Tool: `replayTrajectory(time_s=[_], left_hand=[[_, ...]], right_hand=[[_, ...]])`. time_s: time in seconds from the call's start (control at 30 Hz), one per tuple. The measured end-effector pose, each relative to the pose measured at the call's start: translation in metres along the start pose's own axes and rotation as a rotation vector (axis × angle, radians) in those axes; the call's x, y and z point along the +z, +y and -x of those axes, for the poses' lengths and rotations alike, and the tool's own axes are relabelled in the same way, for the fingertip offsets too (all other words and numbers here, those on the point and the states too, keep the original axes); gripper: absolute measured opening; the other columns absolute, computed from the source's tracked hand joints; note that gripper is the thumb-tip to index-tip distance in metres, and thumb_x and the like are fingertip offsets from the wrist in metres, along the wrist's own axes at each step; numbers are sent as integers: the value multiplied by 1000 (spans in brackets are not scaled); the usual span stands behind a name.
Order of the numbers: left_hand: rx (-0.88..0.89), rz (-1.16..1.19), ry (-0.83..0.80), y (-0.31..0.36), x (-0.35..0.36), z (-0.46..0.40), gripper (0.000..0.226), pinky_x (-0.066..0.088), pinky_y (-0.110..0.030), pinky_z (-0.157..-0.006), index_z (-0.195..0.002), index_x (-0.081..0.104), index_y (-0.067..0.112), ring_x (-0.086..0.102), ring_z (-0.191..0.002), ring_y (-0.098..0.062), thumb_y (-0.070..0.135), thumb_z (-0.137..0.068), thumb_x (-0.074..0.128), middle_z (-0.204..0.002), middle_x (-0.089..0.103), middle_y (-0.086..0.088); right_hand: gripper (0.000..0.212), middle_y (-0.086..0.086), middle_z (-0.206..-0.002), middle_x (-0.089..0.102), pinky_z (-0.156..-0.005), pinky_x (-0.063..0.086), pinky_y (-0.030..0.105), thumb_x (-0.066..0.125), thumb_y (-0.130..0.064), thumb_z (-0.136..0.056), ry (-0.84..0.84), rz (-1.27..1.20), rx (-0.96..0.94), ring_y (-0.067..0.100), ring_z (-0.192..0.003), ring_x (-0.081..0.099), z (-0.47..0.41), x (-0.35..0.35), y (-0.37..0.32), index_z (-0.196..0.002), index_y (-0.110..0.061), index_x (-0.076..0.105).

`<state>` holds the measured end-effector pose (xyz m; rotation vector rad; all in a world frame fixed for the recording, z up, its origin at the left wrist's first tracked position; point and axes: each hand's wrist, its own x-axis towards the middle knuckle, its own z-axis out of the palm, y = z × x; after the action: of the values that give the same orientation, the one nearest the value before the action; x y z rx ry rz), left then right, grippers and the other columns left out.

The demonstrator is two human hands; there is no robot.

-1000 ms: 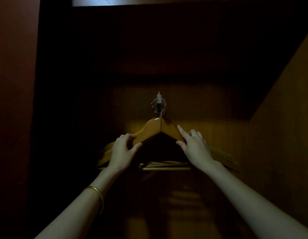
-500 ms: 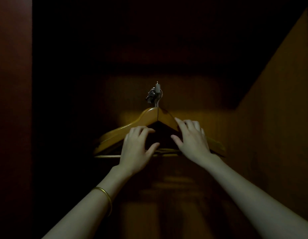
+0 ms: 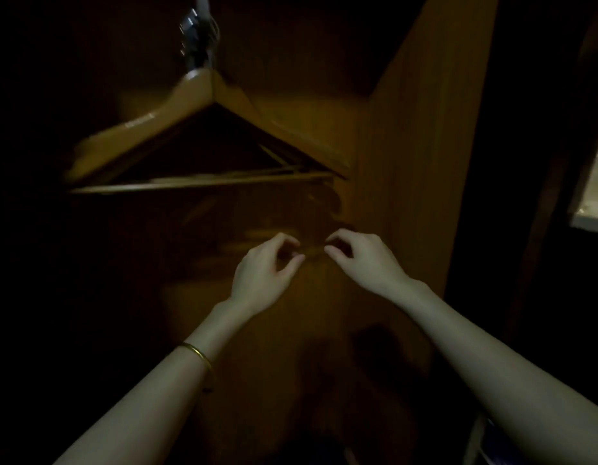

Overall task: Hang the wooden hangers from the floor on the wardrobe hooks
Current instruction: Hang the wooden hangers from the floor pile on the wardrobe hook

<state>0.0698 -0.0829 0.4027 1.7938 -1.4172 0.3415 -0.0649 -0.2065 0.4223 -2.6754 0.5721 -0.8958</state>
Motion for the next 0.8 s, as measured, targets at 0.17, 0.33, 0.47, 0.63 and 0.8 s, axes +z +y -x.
replayTrajectory(time_s=[0.17,0.33,0.47,0.63,0.8], left_hand=[[-90,150,-233,4,76,71,20,56,-34,-77,-107,58,19,62,-84,-8,26,-89,55,-94,63,7],[-170,203,-461,14,161,131,15,55,-44,-71,-103,59,20,63,-75,-16,25,-90,53,-88,63,4],[-268,260,-576,36,226,165,14,55,-41,-74,-101,59,21,63,-78,-16,25,-90,53,-89,61,8],[-382,335,-708,53,316,224,13,50,-27,-76,-100,59,24,60,-88,-9,27,-90,53,-92,60,12],[-501,366,-772,41,417,303,14,48,-23,-75,-101,60,19,59,-89,-10,21,-89,55,-95,62,7]], right_hand=[[23,-5,-87,62,-62,42,18,51,-32,-93,-150,-112,270,0,-67,52,102,42,66,-108,-20,62],[20,-4,-85,58,-60,36,14,51,-23,-93,-286,-160,502,5,-71,52,195,73,119,-103,-11,63],[22,3,-103,63,-74,38,19,47,-19,-95,-359,-165,604,16,-91,61,260,90,162,-103,-6,63],[22,8,-104,64,-79,48,31,48,-18,-94,-362,-224,853,18,-94,61,346,118,224,-106,-7,63],[25,14,-104,65,-75,43,27,47,-21,-95,-319,-235,1140,23,-90,60,450,187,283,-106,-4,63]])
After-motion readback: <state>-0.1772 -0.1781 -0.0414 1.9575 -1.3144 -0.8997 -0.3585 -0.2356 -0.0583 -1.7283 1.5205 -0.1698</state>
